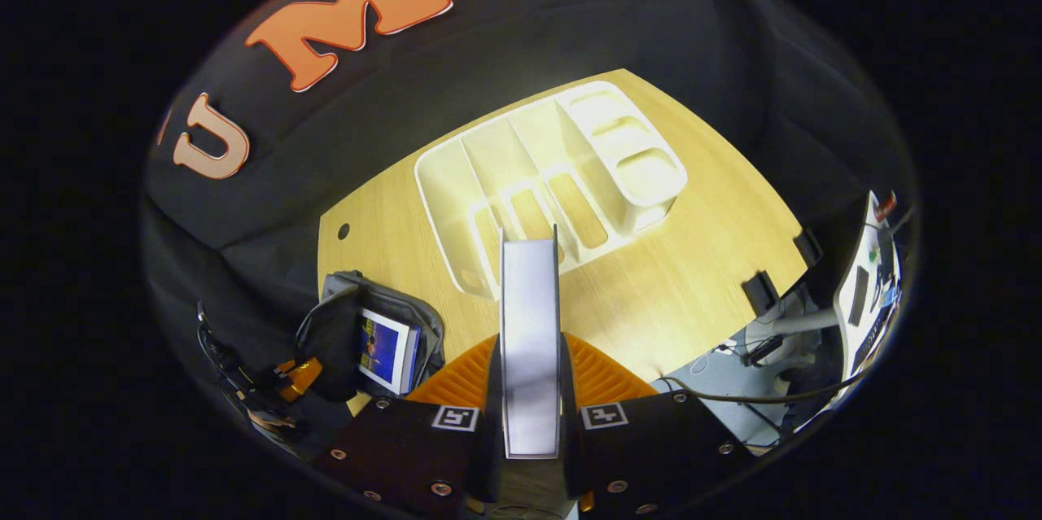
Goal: Open the schoolbag, grab two books from the bookshelf and put them into the schoolbag.
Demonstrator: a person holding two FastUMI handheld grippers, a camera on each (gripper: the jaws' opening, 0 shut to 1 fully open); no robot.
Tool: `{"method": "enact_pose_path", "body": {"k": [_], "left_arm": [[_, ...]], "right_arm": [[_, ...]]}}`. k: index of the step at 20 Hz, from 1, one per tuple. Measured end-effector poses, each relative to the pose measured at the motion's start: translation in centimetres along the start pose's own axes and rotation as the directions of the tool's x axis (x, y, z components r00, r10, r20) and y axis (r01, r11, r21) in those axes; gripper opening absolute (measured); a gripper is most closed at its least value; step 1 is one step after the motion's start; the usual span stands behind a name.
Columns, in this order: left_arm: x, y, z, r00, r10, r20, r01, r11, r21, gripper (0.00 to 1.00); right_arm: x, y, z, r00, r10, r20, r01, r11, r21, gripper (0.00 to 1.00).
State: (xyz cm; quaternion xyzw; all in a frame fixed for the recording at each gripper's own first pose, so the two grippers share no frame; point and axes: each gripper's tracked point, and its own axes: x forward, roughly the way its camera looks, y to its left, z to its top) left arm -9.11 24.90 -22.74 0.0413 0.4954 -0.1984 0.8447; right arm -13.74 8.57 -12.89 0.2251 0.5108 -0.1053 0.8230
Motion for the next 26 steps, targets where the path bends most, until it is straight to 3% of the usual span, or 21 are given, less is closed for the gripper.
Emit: {"method": "enact_pose_path", "body": {"k": [4,10,11,12,13,20,26], "left_arm": [[-0.4,0.8,0.1,1.0,-0.023,0.017,0.022,0.999,0.038,0.04],[-1.4,1.7,0.8,0.998,-0.038,0.052,0.036,0.998,0.048,0.04],[-1.6,1.8,1.0,0.997,-0.042,0.059,0.039,0.998,0.051,0.04],[-1.9,1.9,1.3,0.997,-0.045,0.069,0.042,0.998,0.052,0.04],[-2.2,2.3,1.6,0.996,-0.047,0.078,0.043,0.998,0.049,0.04],[-3.9,4.2,3.4,0.992,-0.033,0.12,0.031,0.999,0.016,0.04],[-4.8,4.7,4.7,0.988,-0.014,0.157,0.013,1.0,0.004,0.04]], "right_arm": [[-0.9,2.0,-2.8,0.997,0.078,0.009,-0.079,0.994,0.078,0.31],[-1.9,5.4,-4.4,0.978,0.2,0.055,-0.205,0.973,0.104,0.3],[-2.2,6.0,-4.5,0.972,0.227,0.064,-0.233,0.966,0.113,0.3],[-2.4,6.8,-4.4,0.964,0.255,0.072,-0.263,0.957,0.126,0.39],[-2.7,7.4,-4.4,0.955,0.285,0.079,-0.294,0.946,0.136,0.3],[-1.7,12.1,-5.4,0.888,0.45,0.097,-0.46,0.873,0.161,0.28],[1.2,15.5,-8.0,0.844,0.533,0.062,-0.535,0.824,0.189,0.28]]}}
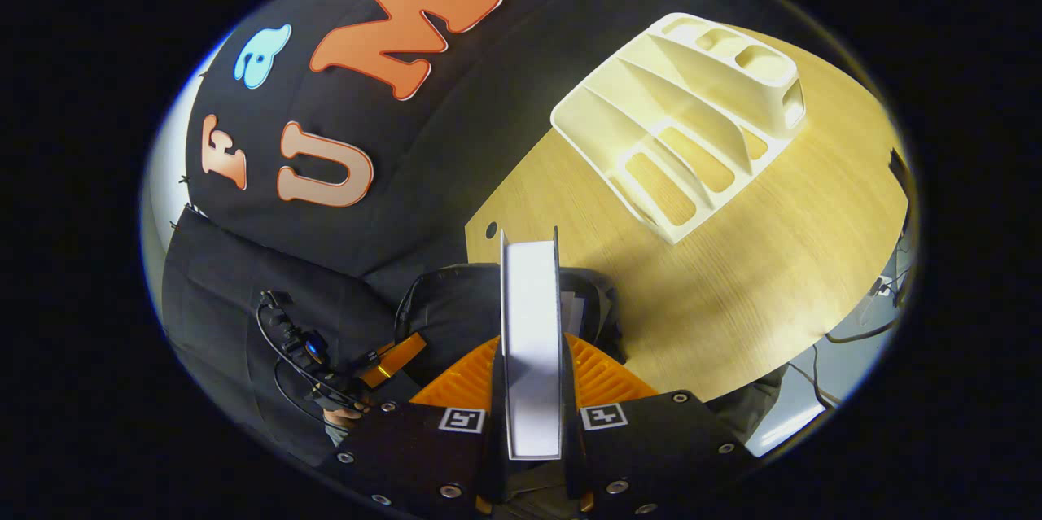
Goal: Open the schoolbag, grab two books from the bookshelf and put them into the schoolbag.
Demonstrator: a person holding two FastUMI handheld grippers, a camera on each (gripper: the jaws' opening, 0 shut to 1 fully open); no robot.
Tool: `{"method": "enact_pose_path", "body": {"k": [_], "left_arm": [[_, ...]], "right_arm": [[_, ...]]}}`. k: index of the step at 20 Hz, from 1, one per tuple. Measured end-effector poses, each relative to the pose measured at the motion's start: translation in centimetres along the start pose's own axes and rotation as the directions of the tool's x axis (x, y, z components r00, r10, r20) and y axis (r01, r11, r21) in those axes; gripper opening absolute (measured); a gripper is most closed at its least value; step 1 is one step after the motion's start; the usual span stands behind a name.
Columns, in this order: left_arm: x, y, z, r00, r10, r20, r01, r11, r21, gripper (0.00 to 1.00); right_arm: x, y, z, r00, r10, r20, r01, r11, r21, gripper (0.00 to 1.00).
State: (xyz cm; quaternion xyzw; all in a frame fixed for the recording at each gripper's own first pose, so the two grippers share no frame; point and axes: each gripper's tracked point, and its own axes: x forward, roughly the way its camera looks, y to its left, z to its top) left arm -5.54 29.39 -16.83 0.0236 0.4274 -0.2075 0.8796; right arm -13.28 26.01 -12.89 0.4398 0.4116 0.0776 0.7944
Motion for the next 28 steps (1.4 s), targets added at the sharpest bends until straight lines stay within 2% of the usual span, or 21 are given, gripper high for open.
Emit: {"method": "enact_pose_path", "body": {"k": [4,6,13,15,22,25,28], "left_arm": [[-0.7,-0.3,1.2,1.0,0.005,0.018,-0.005,1.0,-0.012,0.06],[-0.9,-0.5,1.4,1.0,0.007,0.017,-0.006,1.0,-0.011,0.04],[-0.9,-1.5,1.7,1.0,0.009,0.019,-0.009,1.0,-0.003,0.04],[-0.9,-1.8,1.6,1.0,0.007,0.018,-0.007,1.0,0.003,0.04],[-1.1,-3.0,1.8,1.0,0.003,0.019,-0.004,0.999,0.031,0.03],[-1.0,-3.7,2.0,1.0,-0.01,0.028,0.009,0.999,0.042,0.04],[-1.0,-4.0,1.9,0.999,-0.013,0.032,0.012,0.999,0.04,0.03]], "right_arm": [[2.5,0.5,-1.1,0.999,0.051,-0.007,-0.051,0.998,0.032,0.28],[4.0,0.6,-1.4,0.998,0.07,-0.005,-0.07,0.996,0.056,0.28],[8.8,0.8,-4.3,0.993,0.114,-0.022,-0.11,0.986,0.123,0.28],[10.0,0.8,-5.3,0.993,0.115,-0.03,-0.109,0.983,0.15,0.28],[14.5,2.8,-7.1,0.991,0.136,0.007,-0.135,0.98,0.145,0.28],[16.6,2.8,-7.3,0.994,0.106,0.004,-0.105,0.985,0.14,0.28],[18.1,2.6,-7.3,0.997,0.076,-0.013,-0.074,0.991,0.111,0.33]]}}
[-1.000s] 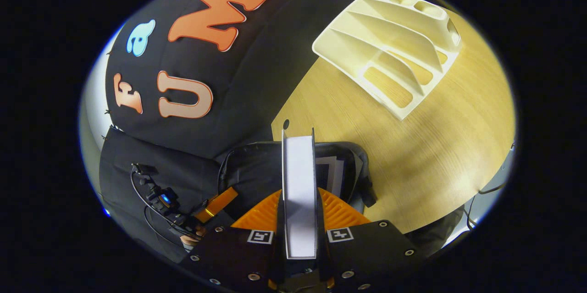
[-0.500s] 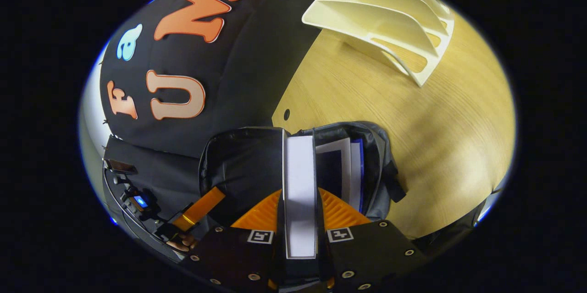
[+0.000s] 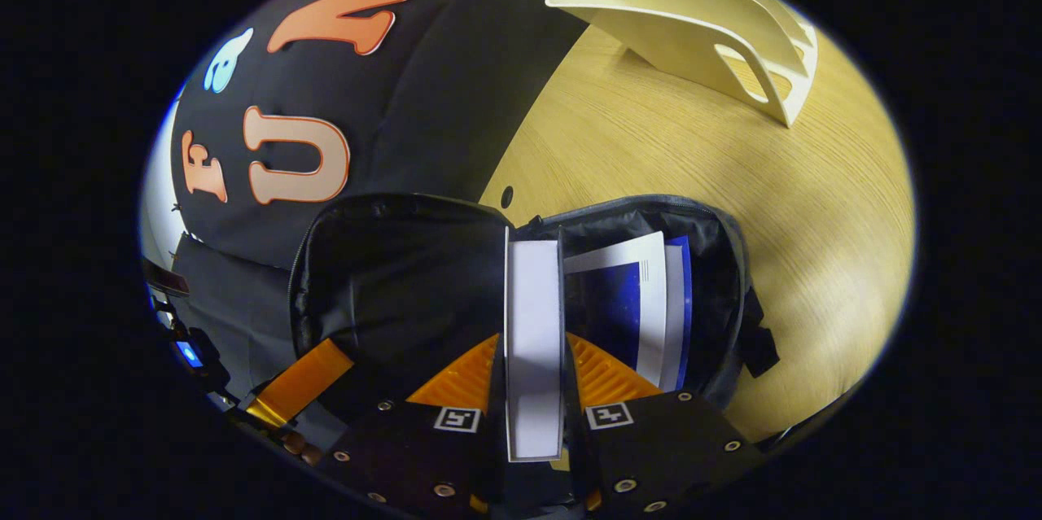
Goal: Open the schoolbag, grab two books from the bookshelf and put them into the schoolbag.
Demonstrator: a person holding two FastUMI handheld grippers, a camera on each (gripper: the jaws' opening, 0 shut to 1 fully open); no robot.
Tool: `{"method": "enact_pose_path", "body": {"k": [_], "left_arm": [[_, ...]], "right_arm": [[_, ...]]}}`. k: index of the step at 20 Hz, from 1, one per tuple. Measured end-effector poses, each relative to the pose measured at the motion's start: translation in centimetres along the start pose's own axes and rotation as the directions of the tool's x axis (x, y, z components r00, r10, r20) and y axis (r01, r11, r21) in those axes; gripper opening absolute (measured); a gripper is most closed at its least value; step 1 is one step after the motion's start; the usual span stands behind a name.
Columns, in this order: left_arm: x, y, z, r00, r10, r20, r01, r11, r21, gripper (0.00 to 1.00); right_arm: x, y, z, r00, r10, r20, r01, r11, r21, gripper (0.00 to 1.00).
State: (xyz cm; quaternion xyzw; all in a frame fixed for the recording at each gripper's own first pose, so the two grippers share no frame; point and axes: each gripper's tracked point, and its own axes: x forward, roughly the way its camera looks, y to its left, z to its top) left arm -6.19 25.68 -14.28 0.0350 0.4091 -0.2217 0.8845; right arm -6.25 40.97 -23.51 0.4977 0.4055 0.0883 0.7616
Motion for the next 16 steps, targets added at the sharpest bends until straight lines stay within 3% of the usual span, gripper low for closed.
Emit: {"method": "enact_pose_path", "body": {"k": [5,8,10,16], "left_arm": [[0.5,0.0,-0.6,1.0,0.01,0.0,-0.01,1.0,-0.003,0.03],[1.4,-0.2,-1.4,0.999,0.054,-0.007,-0.054,0.999,0.009,0.04],[2.0,-1.3,-1.8,0.998,0.055,-0.008,-0.055,0.998,0.011,0.06],[3.5,-6.1,-2.1,0.998,0.059,0.003,-0.059,0.998,-0.014,0.22]], "right_arm": [[-1.2,-1.5,0.1,0.992,-0.105,-0.069,0.098,0.99,-0.101,0.5],[-3.8,-1.8,1.6,0.989,-0.132,-0.059,0.119,0.973,-0.196,0.83],[-5.9,-2.7,3.4,0.987,-0.161,-0.024,0.15,0.955,-0.256,0.97],[-10.4,-5.2,9.7,0.979,-0.197,0.048,0.201,0.915,-0.349,0.98]]}}
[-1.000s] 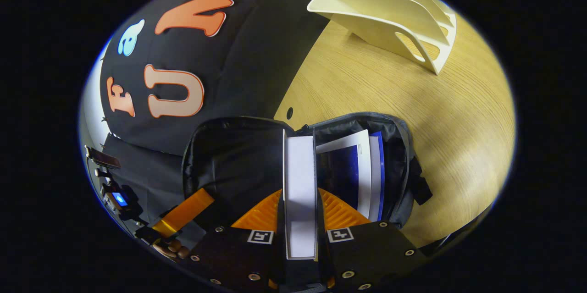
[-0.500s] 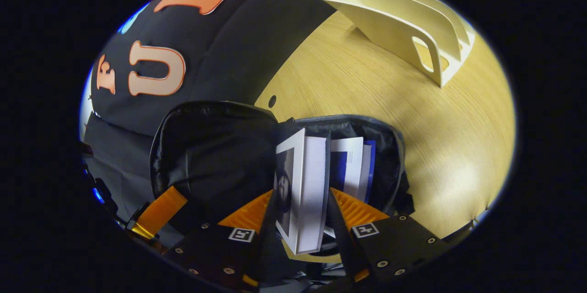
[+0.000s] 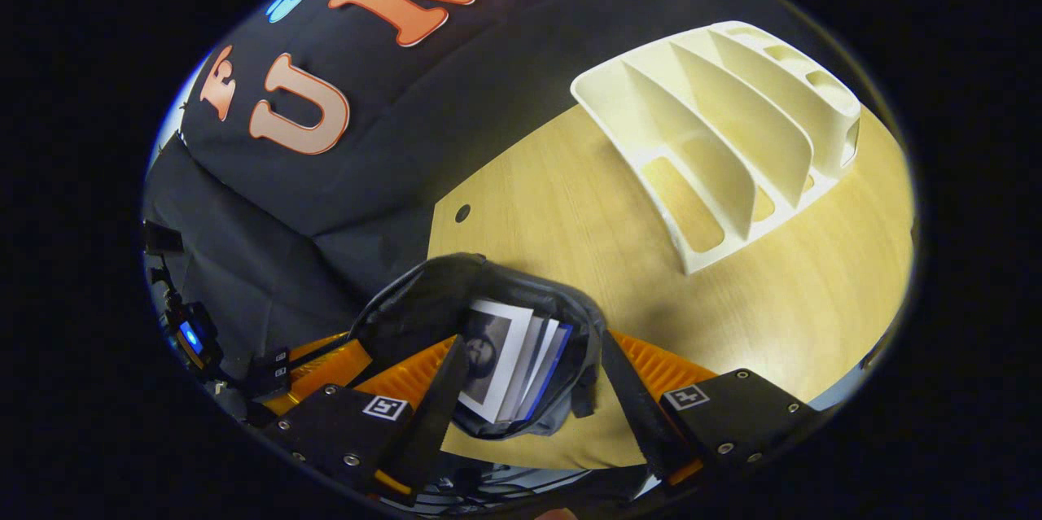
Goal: Open the schoolbag, grab two books from the bookshelf and put them into the schoolbag.
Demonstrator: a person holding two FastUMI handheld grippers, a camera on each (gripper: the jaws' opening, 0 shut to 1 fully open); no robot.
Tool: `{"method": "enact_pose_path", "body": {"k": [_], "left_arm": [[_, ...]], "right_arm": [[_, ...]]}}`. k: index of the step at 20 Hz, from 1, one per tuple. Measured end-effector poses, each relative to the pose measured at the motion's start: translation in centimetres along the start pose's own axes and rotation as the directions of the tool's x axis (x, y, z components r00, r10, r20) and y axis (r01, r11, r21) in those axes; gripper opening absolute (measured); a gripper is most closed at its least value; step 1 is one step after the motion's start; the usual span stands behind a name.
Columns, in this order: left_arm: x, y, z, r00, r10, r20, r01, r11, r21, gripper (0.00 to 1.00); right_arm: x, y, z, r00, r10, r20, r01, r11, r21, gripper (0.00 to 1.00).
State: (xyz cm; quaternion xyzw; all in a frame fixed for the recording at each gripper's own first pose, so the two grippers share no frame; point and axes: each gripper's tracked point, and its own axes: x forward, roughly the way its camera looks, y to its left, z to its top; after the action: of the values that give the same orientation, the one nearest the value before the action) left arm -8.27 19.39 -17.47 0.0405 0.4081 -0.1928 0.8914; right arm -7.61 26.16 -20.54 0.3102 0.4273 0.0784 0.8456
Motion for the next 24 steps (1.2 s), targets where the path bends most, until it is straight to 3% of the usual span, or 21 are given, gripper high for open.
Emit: {"method": "enact_pose_path", "body": {"k": [4,10,14,16,19,22,24], "left_arm": [[0.4,-3.1,0.2,0.999,0.035,0.001,-0.035,0.999,-0.03,0.45],[0.6,-6.8,3.2,0.99,0.113,0.084,-0.102,0.986,-0.129,0.6],[-0.1,-10.4,7.7,0.964,0.157,0.213,-0.12,0.977,-0.175,0.9],[-0.2,-12.4,9.7,0.946,0.178,0.272,-0.132,0.975,-0.181,0.95],[-1.0,-15.2,13.4,0.896,0.228,0.382,-0.155,0.965,-0.211,0.96],[-2.4,-17.2,16.6,0.82,0.303,0.485,-0.203,0.947,-0.247,0.97],[-3.5,-18.8,18.3,0.77,0.317,0.554,-0.182,0.941,-0.286,0.97]], "right_arm": [[-2.6,-3.3,3.7,0.999,-0.006,0.035,0.008,0.999,-0.048,0.98],[-6.6,-5.7,9.9,0.989,0.0,0.15,0.027,0.983,-0.179,0.98],[-9.4,-6.4,14.5,0.959,0.018,0.283,0.072,0.951,-0.302,0.98],[-11.0,-6.3,16.7,0.938,0.039,0.344,0.092,0.93,-0.356,0.98],[-13.9,-6.4,19.6,0.9,0.084,0.427,0.113,0.903,-0.415,0.98],[-16.4,-6.3,21.8,0.852,0.158,0.499,0.109,0.879,-0.465,0.97],[-17.3,-6.2,22.6,0.824,0.201,0.53,0.121,0.852,-0.51,0.97]]}}
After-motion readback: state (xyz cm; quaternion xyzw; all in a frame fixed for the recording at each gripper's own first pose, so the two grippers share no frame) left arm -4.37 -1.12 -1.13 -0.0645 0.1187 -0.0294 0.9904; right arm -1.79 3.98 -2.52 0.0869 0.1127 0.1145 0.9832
